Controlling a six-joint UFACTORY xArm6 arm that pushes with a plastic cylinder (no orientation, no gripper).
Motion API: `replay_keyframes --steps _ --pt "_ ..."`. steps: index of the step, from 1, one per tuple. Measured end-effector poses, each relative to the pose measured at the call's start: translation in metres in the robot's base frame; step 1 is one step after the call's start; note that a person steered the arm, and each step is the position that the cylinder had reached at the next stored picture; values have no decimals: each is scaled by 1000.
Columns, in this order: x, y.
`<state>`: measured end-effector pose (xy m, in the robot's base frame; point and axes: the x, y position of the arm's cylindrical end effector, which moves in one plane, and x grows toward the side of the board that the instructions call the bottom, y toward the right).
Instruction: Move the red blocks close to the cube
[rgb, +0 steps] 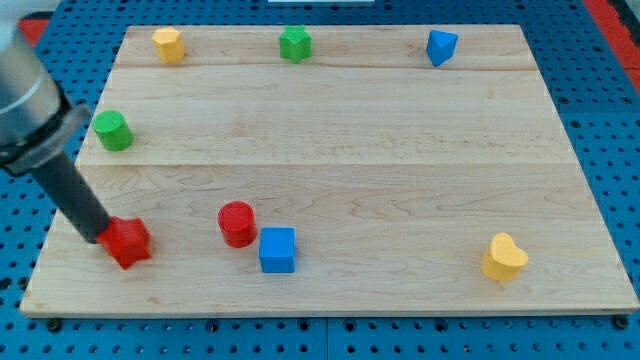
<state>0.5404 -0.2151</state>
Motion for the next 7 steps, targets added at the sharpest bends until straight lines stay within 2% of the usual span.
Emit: replay_keyframes --steps 1,2,3,6,7 --pt "6 55" --pt "32 -12" --pt "60 15" --pt "48 136" --pt "76 73"
